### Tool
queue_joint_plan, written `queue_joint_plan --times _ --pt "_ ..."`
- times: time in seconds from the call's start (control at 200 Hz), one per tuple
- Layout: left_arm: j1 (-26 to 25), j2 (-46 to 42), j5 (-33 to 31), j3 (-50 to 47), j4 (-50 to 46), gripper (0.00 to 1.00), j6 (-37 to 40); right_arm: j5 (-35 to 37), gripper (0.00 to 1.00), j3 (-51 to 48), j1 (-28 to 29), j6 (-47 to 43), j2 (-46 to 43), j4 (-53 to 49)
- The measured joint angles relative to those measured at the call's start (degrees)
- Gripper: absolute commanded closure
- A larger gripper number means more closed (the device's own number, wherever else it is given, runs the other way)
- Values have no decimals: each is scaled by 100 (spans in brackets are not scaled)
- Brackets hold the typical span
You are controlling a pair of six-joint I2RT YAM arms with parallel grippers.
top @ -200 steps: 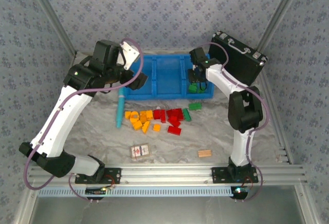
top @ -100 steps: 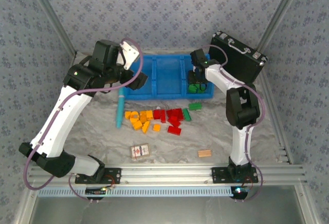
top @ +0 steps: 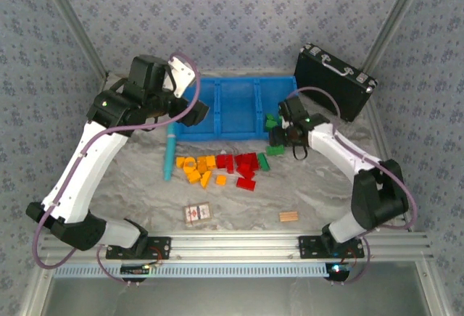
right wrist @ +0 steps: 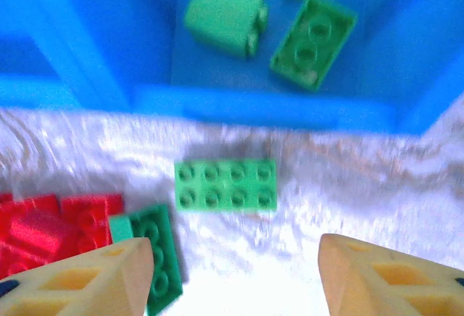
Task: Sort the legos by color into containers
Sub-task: Pick up the lego from the center of the table.
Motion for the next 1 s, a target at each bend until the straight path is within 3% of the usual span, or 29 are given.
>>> queue_joint_plan --times 0.155,0.245,0.655,1.0 --pt "0 0 20 0 -46 0 7 -63 20 -579 63 114 116 109" --pt "-2 0 42 2 -85 0 7 -98 1 -601 129 146 264 251" --pt "-2 0 81 2 -98 0 31 -184 1 -319 208 116 1023 949" --pt "0 0 57 2 -98 0 118 -57 14 -11 192 92 1462 1097"
